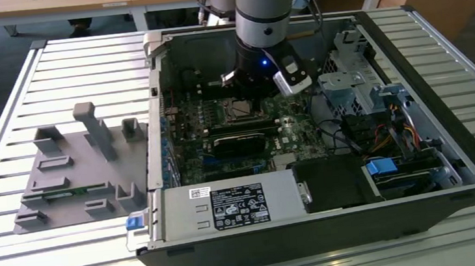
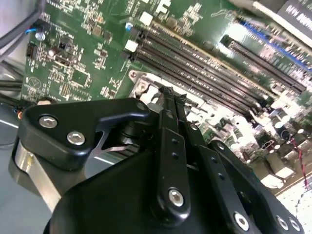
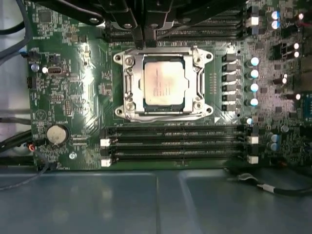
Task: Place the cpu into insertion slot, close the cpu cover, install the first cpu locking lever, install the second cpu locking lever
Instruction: 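Install the second cpu locking lever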
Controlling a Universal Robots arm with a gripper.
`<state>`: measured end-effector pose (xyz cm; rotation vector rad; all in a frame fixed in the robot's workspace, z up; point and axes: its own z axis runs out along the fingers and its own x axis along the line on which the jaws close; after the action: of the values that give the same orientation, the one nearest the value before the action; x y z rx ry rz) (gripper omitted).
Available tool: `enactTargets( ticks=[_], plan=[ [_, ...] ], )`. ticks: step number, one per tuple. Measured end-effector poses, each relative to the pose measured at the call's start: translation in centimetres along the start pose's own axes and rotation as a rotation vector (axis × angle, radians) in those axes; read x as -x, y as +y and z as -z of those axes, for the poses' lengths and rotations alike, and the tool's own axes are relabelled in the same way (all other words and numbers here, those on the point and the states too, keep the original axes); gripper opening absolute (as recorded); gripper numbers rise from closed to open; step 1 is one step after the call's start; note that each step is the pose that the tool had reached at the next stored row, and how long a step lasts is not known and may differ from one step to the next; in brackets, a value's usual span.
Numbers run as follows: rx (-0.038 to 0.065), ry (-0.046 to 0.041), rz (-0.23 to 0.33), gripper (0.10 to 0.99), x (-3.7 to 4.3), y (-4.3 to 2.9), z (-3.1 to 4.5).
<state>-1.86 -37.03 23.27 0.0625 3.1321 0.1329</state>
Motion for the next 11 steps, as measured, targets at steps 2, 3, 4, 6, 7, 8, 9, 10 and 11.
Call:
enactTargets(
  ticks=[2, 3, 4, 6, 7, 8, 9, 10, 11],
  plan=[
    [0.000, 0.0000, 0.000, 0.153, -0.17, -0.17, 0.01],
    [0.000, 0.0000, 0.000, 0.153, -0.33, -0.24, 0.01],
    [0.000, 0.0000, 0.000, 0.153, -0.59, -0.29, 0.01],
    [0.000, 0.0000, 0.000, 0.153, -1.28, -0.36, 0.01],
    [0.000, 0.0000, 0.000, 0.153, -1.64, -0.39, 0.01],
    [0.000, 0.0000, 0.000, 0.153, -1.99, -0.41, 0.01],
    [0.000, 0.0000, 0.000, 0.153, -2.28, -0.43, 0.01],
    [0.001, 0.0001, 0.000, 0.153, -2.53, -0.44, 0.01],
    [0.001, 0.0001, 0.000, 0.153, -2.68, -0.44, -0.03]
  ],
)
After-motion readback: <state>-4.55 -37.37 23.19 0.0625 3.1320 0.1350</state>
